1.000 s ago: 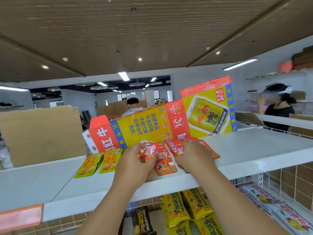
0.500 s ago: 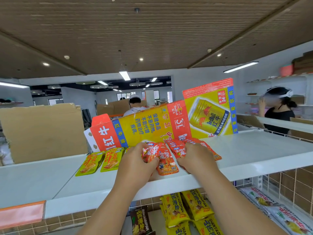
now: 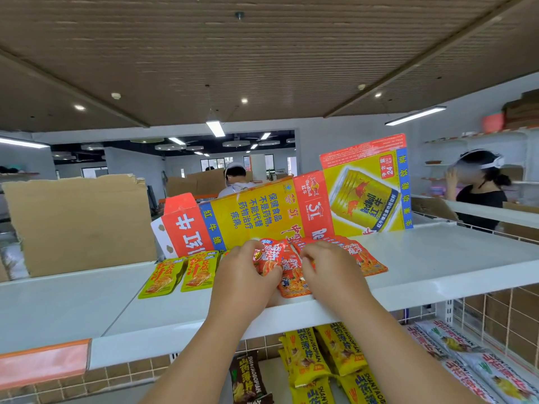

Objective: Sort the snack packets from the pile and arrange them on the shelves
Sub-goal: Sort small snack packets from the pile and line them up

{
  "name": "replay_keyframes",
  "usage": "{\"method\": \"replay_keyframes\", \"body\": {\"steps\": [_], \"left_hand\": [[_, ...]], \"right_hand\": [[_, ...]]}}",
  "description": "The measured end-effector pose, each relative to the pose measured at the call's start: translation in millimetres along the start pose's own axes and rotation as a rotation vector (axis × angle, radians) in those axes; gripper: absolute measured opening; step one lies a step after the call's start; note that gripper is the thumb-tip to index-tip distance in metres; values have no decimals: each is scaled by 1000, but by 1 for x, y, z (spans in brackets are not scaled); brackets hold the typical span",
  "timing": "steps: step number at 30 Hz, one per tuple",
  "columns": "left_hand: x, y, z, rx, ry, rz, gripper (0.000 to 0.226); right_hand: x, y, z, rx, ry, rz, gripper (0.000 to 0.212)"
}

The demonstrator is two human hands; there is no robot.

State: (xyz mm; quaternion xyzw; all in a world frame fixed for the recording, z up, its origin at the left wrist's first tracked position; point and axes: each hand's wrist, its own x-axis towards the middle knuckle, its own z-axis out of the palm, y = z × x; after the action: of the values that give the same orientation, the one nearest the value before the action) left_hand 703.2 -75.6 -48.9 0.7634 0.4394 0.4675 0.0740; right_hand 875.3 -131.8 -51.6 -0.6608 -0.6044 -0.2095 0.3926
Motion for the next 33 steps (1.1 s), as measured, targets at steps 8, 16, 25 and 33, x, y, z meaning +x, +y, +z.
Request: {"method": "replay_keyframes", "body": {"steps": [8,16,25,33], "left_hand": [[-2,0,-1,-109,53,54,45],[-1,-8,-6,-328,-55,89,44],[-1,-9,-12,-380,-174,218,45],[-2,-7,-6,-65,-172,212,54]], "right_hand": [[6,-38,10,31,-13,78,34],[16,-49,0,-79,-51,186,60],[5,-53,-12,-171,-10,287,63],[-3,-19,-47,-154,45,490,39]]}}
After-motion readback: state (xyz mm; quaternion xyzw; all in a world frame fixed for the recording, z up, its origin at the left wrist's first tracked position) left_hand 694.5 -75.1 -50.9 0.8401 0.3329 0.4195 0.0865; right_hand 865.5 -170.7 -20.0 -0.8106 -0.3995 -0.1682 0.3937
